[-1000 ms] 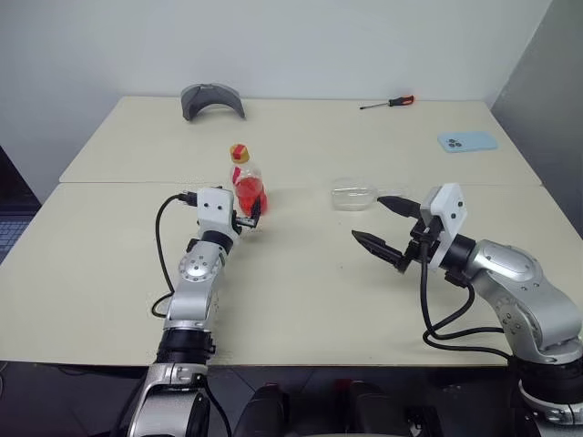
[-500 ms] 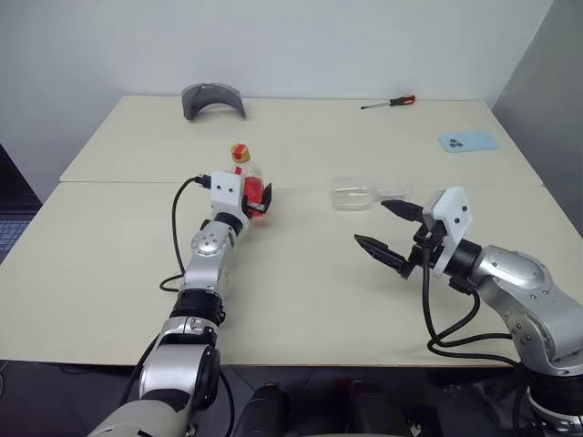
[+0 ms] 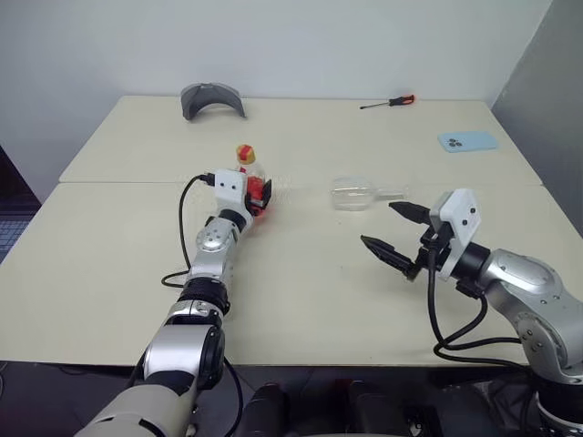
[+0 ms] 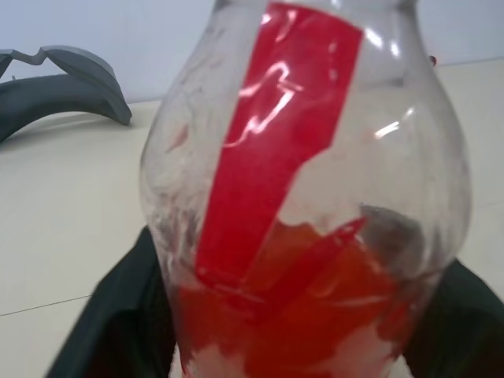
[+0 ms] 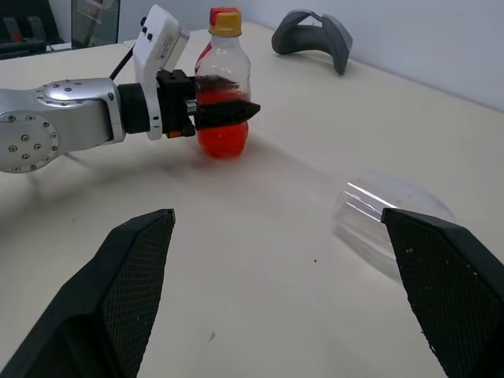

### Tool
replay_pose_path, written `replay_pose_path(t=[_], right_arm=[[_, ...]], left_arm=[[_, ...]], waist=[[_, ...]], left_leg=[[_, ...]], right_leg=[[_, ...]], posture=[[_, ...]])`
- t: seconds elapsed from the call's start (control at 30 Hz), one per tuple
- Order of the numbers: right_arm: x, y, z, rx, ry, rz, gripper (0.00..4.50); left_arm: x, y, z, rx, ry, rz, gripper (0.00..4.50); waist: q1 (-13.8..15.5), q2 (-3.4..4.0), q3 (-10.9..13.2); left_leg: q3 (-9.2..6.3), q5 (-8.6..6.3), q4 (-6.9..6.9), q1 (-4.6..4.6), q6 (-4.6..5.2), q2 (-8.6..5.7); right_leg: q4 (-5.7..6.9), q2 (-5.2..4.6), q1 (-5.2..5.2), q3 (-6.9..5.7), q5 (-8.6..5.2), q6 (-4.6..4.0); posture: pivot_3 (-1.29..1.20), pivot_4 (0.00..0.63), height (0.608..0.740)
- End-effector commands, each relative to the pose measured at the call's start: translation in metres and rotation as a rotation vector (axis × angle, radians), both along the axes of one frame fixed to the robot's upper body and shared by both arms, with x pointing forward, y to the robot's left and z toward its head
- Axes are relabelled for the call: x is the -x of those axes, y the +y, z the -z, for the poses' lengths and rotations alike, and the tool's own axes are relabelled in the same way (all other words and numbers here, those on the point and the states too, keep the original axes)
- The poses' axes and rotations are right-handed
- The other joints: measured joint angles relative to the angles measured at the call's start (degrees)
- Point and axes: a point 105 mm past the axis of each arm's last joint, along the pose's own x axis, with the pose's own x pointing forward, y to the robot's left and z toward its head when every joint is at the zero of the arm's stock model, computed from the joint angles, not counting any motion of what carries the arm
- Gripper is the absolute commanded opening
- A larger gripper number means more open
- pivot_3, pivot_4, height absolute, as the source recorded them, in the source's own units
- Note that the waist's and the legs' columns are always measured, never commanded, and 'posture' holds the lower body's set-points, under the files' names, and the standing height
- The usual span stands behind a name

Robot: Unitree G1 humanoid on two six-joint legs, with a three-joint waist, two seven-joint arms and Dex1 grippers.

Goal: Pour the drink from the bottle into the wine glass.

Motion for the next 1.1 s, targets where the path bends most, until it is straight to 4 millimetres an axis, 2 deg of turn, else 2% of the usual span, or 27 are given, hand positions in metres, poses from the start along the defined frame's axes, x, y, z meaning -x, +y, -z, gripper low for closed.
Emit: replay_pose_path(t=[0.03,0.17,0.33,0.57,0.73,0.87,1.1], right_arm=[[0.001,0.002,-0.016,-0.015,-0.061,-0.006,4.50],[-0.002,0.003,-0.018,-0.031,-0.061,0.005,4.50],[-0.015,0.008,-0.025,-0.053,-0.069,0.034,4.50],[-0.042,0.028,-0.055,-0.111,-0.095,0.029,4.50],[-0.052,0.044,-0.079,-0.177,-0.098,-0.017,4.50],[-0.054,0.056,-0.087,-0.214,-0.091,-0.058,4.50],[-0.055,0.074,-0.088,-0.246,-0.043,-0.114,4.50]], left_arm=[[-0.002,-0.006,-0.022,0.020,-0.080,0.020,2.29],[-0.001,-0.007,-0.024,0.014,-0.088,0.031,2.13],[0.003,-0.021,-0.033,-0.012,-0.105,0.117,2.13],[0.018,-0.048,-0.059,-0.042,-0.108,0.345,2.08],[0.031,-0.060,-0.073,-0.059,-0.087,0.477,2.08],[0.036,-0.072,-0.070,-0.055,-0.050,0.547,2.08],[0.047,-0.095,-0.063,-0.060,-0.013,0.680,2.08]], waist=[[0.01,0.00,0.00],[-0.03,-0.01,0.00],[-0.09,-0.01,0.01],[-0.37,0.00,0.01],[-1.28,0.01,0.02],[-1.35,0.01,0.02],[-1.49,0.02,0.02]], left_leg=[[0.00,0.00,0.01,-0.01,0.00,0.00],[-0.01,0.00,0.01,-0.01,0.00,0.00],[-0.01,0.01,0.03,-0.04,-0.01,0.00],[-0.04,0.06,0.03,-0.07,-0.11,0.00],[-0.03,0.12,0.02,-0.09,-0.21,0.01],[-0.05,0.12,0.04,-0.11,-0.21,0.01],[-0.06,0.12,0.04,-0.15,-0.21,0.01]], right_leg=[[0.00,0.00,0.00,0.00,0.00,0.00],[0.01,0.00,-0.02,0.00,0.00,0.00],[0.01,0.00,-0.03,0.00,0.00,0.00],[0.02,0.00,-0.09,0.00,0.01,-0.01],[0.04,0.00,-0.11,0.02,0.01,-0.02],[0.03,-0.01,-0.11,0.02,0.01,-0.02],[0.04,-0.02,-0.15,0.01,0.01,-0.03]], posture=[[0.00,0.150,0.740],[0.00,0.150,0.740],[0.00,0.150,0.740],[0.00,0.150,0.740],[0.00,0.150,0.740],[0.00,0.150,0.740],[0.00,0.150,0.740]])
